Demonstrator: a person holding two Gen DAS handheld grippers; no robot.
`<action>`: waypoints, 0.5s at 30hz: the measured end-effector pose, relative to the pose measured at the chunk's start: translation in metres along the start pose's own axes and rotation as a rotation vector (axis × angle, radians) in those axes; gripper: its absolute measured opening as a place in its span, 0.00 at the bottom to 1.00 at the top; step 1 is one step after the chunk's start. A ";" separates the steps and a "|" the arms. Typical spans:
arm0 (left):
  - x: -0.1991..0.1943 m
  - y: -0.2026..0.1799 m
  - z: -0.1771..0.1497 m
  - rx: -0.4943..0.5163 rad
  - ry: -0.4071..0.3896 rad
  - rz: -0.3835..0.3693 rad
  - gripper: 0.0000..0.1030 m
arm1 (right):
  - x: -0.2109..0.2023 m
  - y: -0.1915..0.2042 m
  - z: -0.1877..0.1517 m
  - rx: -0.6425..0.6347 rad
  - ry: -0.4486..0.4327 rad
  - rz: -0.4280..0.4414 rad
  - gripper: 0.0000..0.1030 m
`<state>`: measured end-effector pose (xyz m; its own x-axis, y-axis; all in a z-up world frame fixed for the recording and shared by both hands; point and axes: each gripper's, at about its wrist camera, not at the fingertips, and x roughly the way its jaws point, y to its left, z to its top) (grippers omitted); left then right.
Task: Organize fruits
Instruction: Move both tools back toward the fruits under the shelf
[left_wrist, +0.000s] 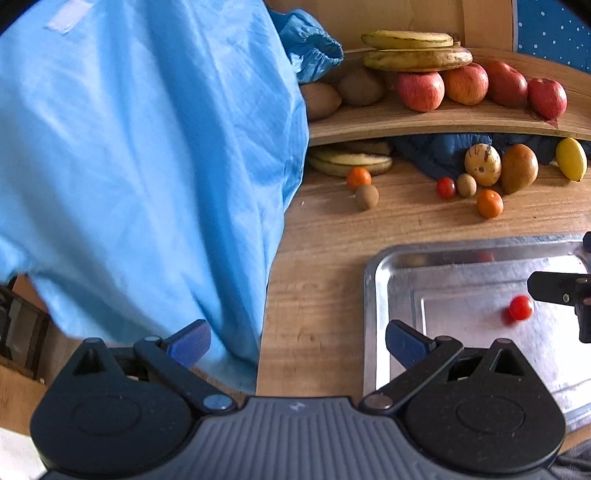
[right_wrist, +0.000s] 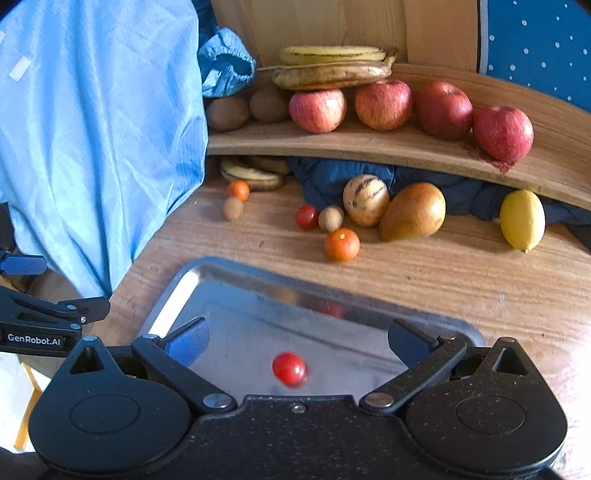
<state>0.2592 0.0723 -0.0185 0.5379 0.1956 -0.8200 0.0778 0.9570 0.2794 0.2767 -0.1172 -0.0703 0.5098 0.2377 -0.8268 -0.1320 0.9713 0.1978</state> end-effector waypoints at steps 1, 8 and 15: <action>0.002 0.000 0.004 0.006 -0.004 -0.003 1.00 | 0.001 0.000 0.002 0.003 -0.007 -0.006 0.99; 0.026 -0.001 0.036 0.026 -0.027 -0.039 0.99 | 0.012 0.002 0.007 0.020 -0.035 -0.049 0.99; 0.052 -0.013 0.065 0.032 -0.031 -0.093 0.99 | 0.024 0.010 0.007 0.009 -0.016 -0.082 0.99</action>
<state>0.3409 0.0556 -0.0323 0.5531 0.0987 -0.8272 0.1556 0.9632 0.2190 0.2936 -0.1019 -0.0842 0.5321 0.1569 -0.8320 -0.0812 0.9876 0.1344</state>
